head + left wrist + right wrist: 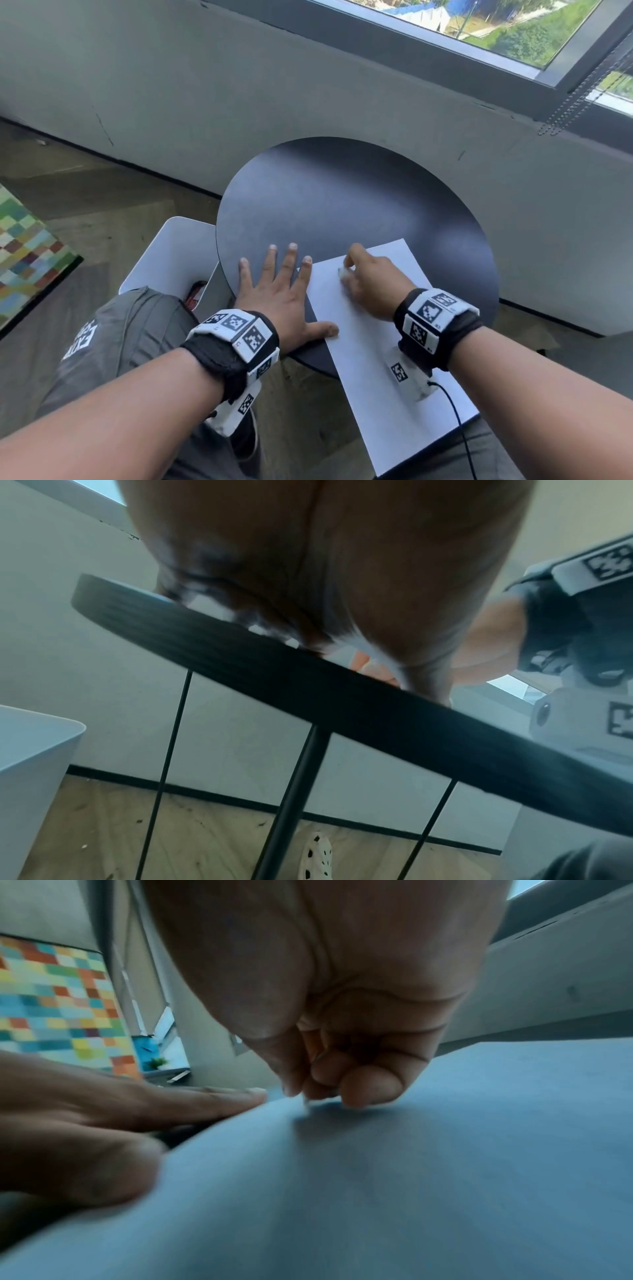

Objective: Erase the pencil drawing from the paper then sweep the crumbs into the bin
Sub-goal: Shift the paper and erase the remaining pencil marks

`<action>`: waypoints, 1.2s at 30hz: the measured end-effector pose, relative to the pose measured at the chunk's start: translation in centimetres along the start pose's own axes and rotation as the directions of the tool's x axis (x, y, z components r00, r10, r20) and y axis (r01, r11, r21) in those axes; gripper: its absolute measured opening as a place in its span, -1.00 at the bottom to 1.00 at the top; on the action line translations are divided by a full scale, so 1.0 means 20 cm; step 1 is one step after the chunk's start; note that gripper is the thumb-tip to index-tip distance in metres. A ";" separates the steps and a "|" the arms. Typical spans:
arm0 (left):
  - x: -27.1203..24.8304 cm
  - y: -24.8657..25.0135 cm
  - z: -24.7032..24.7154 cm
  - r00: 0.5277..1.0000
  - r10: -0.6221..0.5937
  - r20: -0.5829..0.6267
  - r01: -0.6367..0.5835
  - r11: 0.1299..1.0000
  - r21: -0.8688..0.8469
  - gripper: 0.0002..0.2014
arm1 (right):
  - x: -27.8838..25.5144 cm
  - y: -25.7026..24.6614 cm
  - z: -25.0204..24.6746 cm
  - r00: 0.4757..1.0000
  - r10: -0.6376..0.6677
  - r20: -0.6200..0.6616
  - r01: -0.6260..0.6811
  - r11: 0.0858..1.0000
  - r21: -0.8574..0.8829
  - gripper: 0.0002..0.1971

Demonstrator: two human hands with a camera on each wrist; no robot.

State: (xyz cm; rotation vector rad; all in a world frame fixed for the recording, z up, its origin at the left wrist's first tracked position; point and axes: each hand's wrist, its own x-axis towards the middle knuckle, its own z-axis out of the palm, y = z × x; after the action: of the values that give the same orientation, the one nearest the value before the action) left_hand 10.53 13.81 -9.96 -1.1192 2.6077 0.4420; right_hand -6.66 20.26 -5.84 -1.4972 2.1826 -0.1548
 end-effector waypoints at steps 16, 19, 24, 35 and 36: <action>0.00 0.00 0.00 1.000 0.015 -0.001 -0.015 1.000 -0.016 0.22 | 0.03 -0.11 0.08 0.969 -0.202 0.141 0.238 0.914 -0.328 -0.85; 0.00 -0.01 0.00 1.000 0.009 0.009 -0.009 1.000 -0.004 0.22 | 0.14 -0.07 -0.01 0.999 -0.047 -0.004 0.044 0.946 -0.321 -0.80; 0.00 -0.01 0.01 1.000 0.013 -0.008 -0.013 1.000 -0.021 0.22 | 0.05 -0.13 0.08 0.980 -0.175 0.095 0.195 0.936 -0.293 -0.77; 0.00 0.00 0.01 1.000 0.020 0.010 -0.020 1.000 -0.015 0.22 | -0.05 -0.11 0.10 0.948 -0.258 0.186 0.311 0.877 -0.367 -0.79; 0.00 0.00 0.00 1.000 0.015 0.016 -0.015 1.000 -0.007 0.22 | -0.01 -0.08 0.08 0.966 -0.216 0.140 0.255 0.883 -0.395 -0.85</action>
State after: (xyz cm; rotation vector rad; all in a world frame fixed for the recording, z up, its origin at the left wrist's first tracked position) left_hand 10.51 13.89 -10.02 -1.0941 2.6039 0.4612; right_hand -4.48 20.14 -6.47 -1.9568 2.0339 0.3106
